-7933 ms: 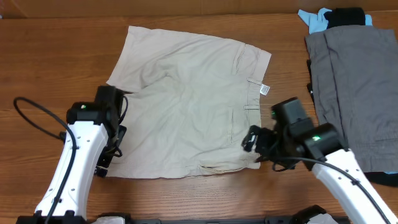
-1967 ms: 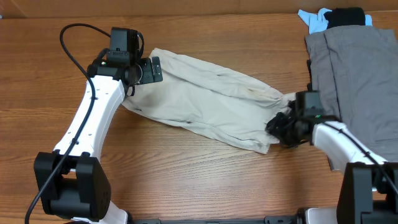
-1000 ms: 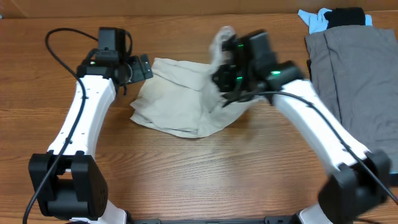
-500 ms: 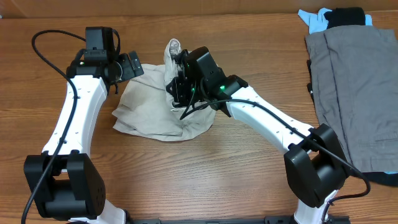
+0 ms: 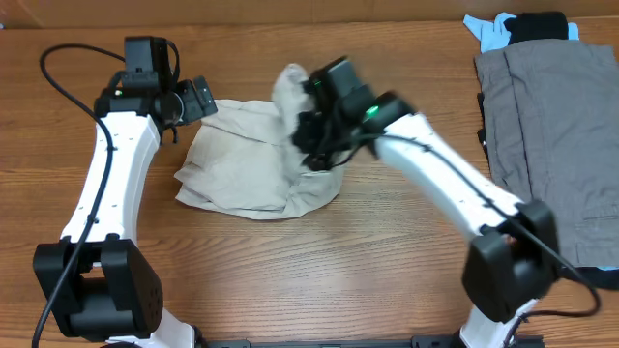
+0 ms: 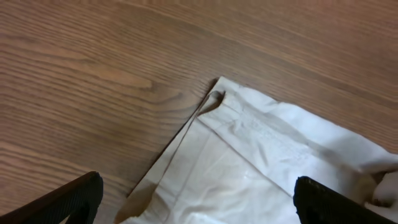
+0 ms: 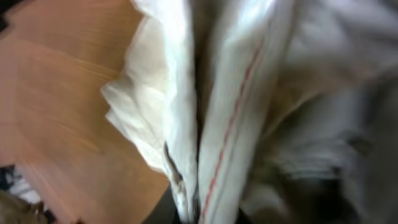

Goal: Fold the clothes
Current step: 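Grasp the right end of the folded shorts with the right gripper and lift, then fold the right end leftward over the shorts with the right gripper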

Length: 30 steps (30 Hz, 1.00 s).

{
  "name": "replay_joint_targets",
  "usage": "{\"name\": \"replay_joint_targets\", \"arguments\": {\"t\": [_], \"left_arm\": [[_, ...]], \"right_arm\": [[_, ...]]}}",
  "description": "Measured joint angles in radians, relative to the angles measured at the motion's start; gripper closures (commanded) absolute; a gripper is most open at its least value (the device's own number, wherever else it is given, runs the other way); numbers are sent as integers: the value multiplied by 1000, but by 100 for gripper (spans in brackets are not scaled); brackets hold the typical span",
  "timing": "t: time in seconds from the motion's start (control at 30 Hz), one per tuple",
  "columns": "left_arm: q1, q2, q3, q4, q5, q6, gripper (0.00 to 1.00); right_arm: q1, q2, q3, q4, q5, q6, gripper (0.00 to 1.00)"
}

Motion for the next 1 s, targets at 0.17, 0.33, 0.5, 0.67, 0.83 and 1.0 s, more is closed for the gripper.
{"name": "replay_joint_targets", "arguments": {"t": [0.17,0.33,0.5,0.67,0.83,1.0], "left_arm": [[0,1,108,-90,0,0,0],[0,0,197,-193,0,1,0],[0,1,244,-257,0,4,0],[0,0,251,-296,8,8,0],[0,1,251,-305,8,12,0],[0,1,251,-278,6,12,0]], "right_arm": [[-173,-72,107,-251,7,-76,96],[-338,-109,129,-389,9,-135,96],[-478,-108,129,-472,9,-220,96],[-608,-108,129,-496,8,-301,96],[-659,-108,129,-499,-24,-346,96],[-562,-108,129,-466,-33,-358,96]]}}
